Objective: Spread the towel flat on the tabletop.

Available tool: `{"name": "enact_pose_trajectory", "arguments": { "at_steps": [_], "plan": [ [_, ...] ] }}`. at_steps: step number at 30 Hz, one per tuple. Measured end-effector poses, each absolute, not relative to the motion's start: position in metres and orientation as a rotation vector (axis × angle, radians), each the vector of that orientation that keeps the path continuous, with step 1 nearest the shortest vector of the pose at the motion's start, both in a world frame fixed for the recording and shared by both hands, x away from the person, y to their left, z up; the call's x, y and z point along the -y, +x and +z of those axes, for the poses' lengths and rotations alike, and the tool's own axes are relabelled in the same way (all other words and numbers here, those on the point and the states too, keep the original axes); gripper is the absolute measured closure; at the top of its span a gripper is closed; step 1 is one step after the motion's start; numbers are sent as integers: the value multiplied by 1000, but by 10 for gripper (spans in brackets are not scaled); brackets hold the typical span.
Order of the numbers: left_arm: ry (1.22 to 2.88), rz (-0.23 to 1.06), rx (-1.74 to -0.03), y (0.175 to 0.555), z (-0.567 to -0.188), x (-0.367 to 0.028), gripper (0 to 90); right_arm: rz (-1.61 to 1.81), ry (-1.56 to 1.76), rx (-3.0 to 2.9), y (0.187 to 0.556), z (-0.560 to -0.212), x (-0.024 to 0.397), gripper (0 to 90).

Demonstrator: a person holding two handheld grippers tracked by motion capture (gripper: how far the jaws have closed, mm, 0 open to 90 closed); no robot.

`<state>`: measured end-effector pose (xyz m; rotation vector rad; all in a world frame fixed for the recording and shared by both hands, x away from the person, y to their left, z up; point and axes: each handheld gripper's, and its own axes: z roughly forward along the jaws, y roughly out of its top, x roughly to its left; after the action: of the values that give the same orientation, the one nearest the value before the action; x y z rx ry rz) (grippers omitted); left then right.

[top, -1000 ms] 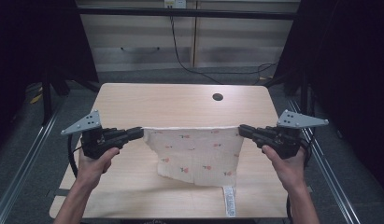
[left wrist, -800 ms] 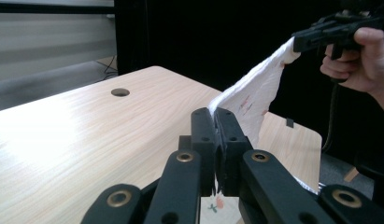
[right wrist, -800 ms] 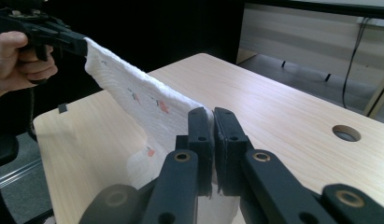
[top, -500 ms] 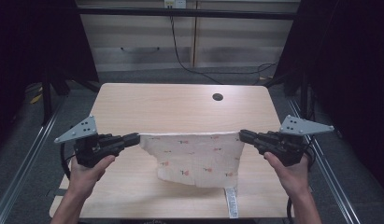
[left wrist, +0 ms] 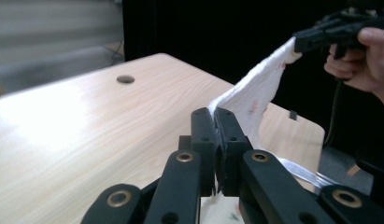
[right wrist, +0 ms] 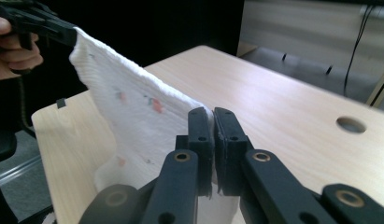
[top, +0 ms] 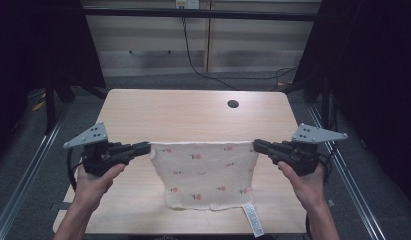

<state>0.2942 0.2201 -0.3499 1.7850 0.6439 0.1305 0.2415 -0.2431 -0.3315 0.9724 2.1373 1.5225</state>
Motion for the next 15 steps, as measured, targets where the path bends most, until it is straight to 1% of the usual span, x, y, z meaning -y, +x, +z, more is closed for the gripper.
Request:
{"name": "enact_pose_trajectory", "arguments": {
  "at_steps": [2,3,5,6,9,11,12,13,15],
  "plan": [
    [1822,139,-691,310,-362,-216,878,1494,1012,-2157,256,-344,242,864],
    [1822,139,-691,310,-362,-216,878,1494,1012,-2157,256,-344,242,864],
    [1849,128,-751,332,-380,-211,878,1445,1059,-2192,275,-362,239,863],
    [1849,128,-751,332,-380,-211,877,1445,1059,-2192,275,-362,239,863],
    [1866,110,-794,356,-399,-207,877,1380,1098,-2218,298,-377,237,861],
    [1873,113,-808,361,-402,-206,876,1354,1119,-2221,309,-382,237,859],
    [1880,117,-823,369,-409,-202,876,1350,1126,-2224,314,-385,237,857],
    [1880,117,-823,369,-409,-202,876,1350,1126,-2224,314,-385,237,857],
    [1889,104,-863,383,-420,-197,875,1337,1153,-2232,332,-394,237,847]
  ]
}}
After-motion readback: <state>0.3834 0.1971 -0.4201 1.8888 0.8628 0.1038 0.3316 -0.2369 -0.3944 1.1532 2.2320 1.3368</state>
